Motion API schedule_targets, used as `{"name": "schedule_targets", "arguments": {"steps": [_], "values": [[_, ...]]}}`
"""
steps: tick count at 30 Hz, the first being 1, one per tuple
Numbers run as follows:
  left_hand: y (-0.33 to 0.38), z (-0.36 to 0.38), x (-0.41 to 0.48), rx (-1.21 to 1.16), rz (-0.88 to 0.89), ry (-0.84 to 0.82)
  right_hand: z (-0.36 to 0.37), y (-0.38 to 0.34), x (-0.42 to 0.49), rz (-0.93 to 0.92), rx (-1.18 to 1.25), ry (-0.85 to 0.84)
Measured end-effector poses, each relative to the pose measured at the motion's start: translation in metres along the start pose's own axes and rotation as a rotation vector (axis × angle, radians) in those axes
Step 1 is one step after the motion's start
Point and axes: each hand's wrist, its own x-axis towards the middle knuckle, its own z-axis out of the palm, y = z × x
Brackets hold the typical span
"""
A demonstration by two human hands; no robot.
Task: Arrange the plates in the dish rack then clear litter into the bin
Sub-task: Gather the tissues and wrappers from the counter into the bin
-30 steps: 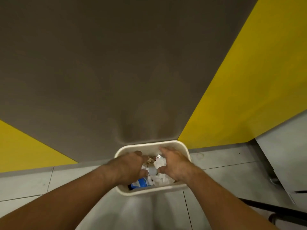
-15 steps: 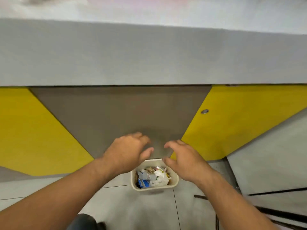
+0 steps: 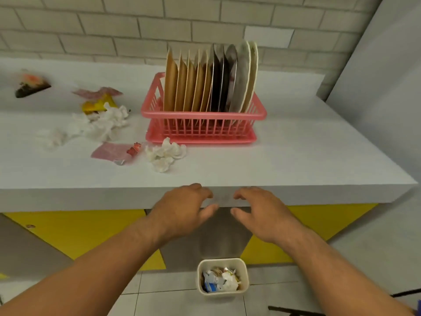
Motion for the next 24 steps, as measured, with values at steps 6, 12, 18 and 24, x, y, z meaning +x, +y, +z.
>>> {"name": "schedule_targets", "arguments": {"steps": [6,12,18,24], "values": [[-0.041,-0.039,-0.008,-0.021,-0.049,0.067,-0.017,-0.049,0.024,-0.024,0.008,0.064],[-0.093,-0.05,-0.012,-0.065,-0.122,0.072,-0.003,-0.091,0.064,-0.045,0.039,0.092],[-0.129,-0.057,-0.009,-0.051,-0.175,0.102,0.001,-0.12,0.114,-0.058,0.018,0.064],[-0.142,-0.046,-0.002,-0.043,-0.231,0.134,0.009,-0.136,0.175,-0.11,-0.06,0.019]]}}
